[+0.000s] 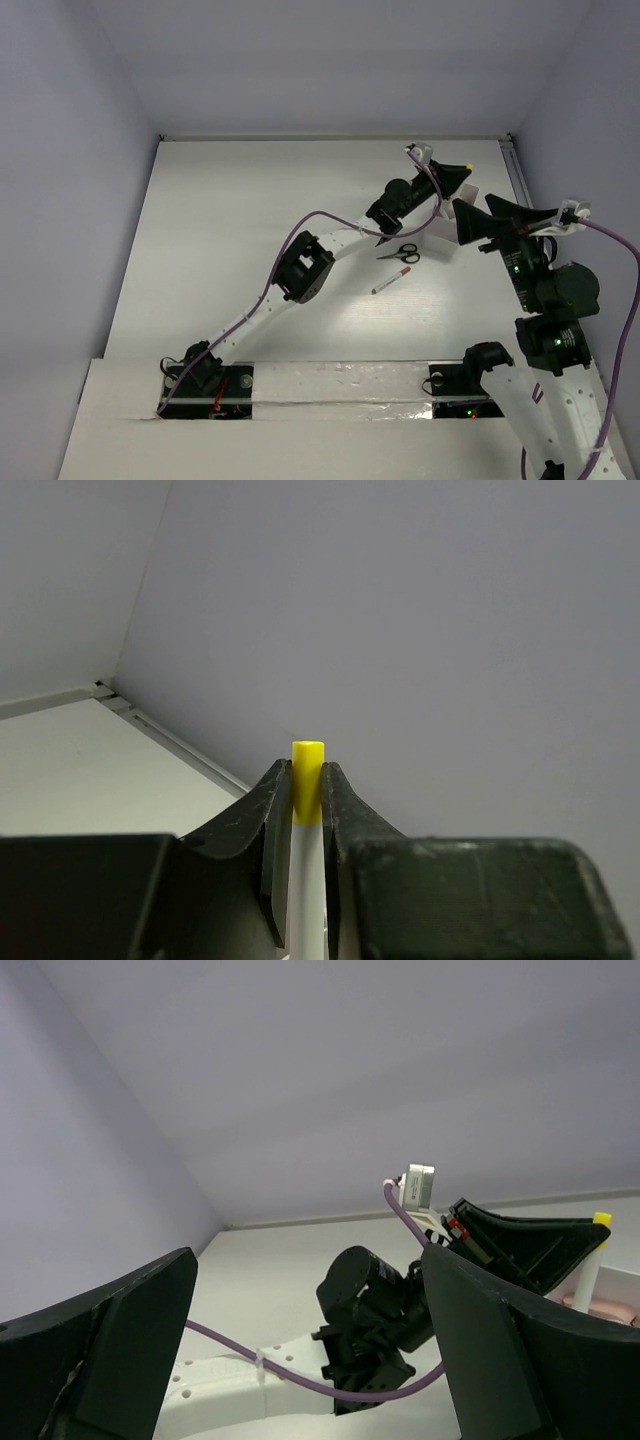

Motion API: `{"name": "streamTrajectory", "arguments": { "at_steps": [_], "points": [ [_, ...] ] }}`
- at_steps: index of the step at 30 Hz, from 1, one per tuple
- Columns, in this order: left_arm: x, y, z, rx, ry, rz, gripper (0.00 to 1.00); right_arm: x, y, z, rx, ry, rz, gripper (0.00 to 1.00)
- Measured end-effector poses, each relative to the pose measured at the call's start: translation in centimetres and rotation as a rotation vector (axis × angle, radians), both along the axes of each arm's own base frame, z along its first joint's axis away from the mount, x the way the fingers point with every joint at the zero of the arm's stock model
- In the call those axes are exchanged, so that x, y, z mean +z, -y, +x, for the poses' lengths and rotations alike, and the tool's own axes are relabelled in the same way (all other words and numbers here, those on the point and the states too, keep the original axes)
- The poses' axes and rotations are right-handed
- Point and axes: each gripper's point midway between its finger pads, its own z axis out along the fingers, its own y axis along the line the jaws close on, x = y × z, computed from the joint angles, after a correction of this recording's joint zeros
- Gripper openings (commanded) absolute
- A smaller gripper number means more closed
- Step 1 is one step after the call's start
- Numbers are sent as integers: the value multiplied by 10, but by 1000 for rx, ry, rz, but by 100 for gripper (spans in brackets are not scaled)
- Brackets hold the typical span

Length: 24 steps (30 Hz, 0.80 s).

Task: Sort the stationery into containers
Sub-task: Place the pen in the storage box.

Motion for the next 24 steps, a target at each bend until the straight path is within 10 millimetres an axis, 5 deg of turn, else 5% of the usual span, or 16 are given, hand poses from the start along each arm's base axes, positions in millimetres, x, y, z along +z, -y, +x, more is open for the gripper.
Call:
{"name": "streamTrajectory", "arguments": {
  "at_steps": [11, 24],
  "points": [
    [4, -4, -3, 3, 38, -40, 2, 0, -1, -1, 9, 38, 0, 100],
    [-28, -7, -3, -17, -16, -19, 14, 1, -1, -1, 4, 46, -12, 100]
  ]
}}
